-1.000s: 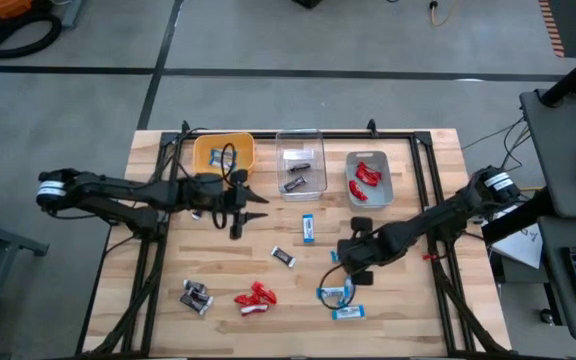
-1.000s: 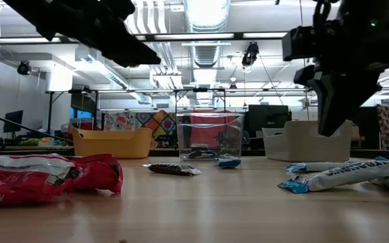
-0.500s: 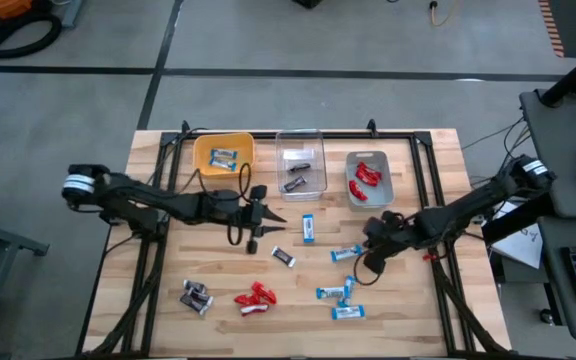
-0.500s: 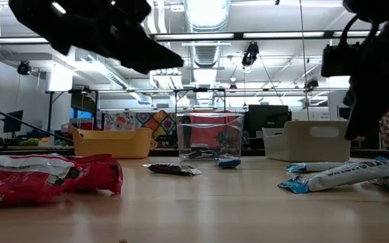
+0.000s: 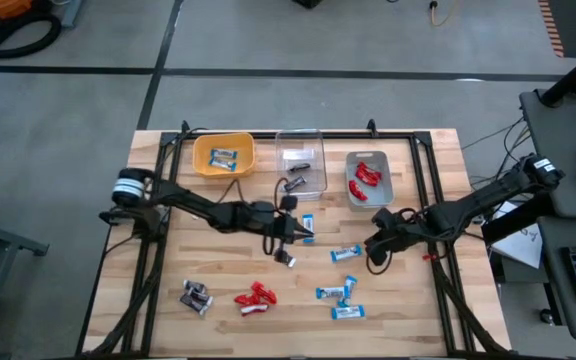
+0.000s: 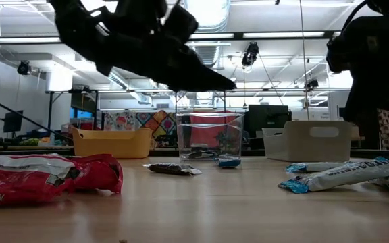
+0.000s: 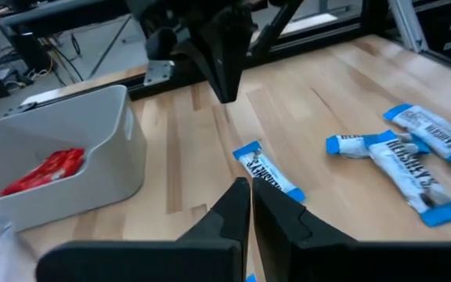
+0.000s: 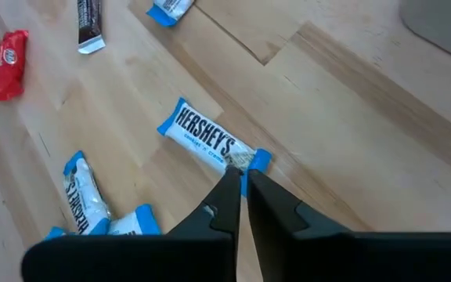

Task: Sort candy
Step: Put the white chocolate into the yellow bin

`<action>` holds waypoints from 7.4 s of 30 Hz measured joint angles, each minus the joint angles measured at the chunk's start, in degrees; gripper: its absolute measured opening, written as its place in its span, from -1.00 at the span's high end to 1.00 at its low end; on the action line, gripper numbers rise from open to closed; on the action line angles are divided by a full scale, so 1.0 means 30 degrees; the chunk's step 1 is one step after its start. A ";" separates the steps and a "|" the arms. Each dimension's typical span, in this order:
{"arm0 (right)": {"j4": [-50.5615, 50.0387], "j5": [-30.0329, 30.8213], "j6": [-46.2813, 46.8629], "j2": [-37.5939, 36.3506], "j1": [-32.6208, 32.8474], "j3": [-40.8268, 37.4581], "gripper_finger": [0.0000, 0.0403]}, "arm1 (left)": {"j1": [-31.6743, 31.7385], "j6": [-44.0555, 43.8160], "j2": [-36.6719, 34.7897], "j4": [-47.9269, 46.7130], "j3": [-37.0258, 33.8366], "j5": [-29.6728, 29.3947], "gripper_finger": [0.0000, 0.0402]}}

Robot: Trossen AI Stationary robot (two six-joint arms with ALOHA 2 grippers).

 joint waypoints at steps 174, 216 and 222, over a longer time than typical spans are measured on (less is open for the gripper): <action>3.3296 0.6041 -2.6487 1.2253 -0.4838 0.2289 0.30 | 0.3925 -0.4355 -0.4094 1.1681 -0.5913 0.0966 0.83; 2.7689 0.7505 -2.4512 1.0032 -0.4874 0.2288 0.16 | 1.3770 -0.6155 -1.0434 -2.3860 -0.0842 -1.0852 0.82; 2.7609 0.7507 -2.4515 1.0032 -0.4874 0.2288 0.17 | 1.3771 -0.6141 -0.9483 -2.3586 -0.0849 -1.0892 0.78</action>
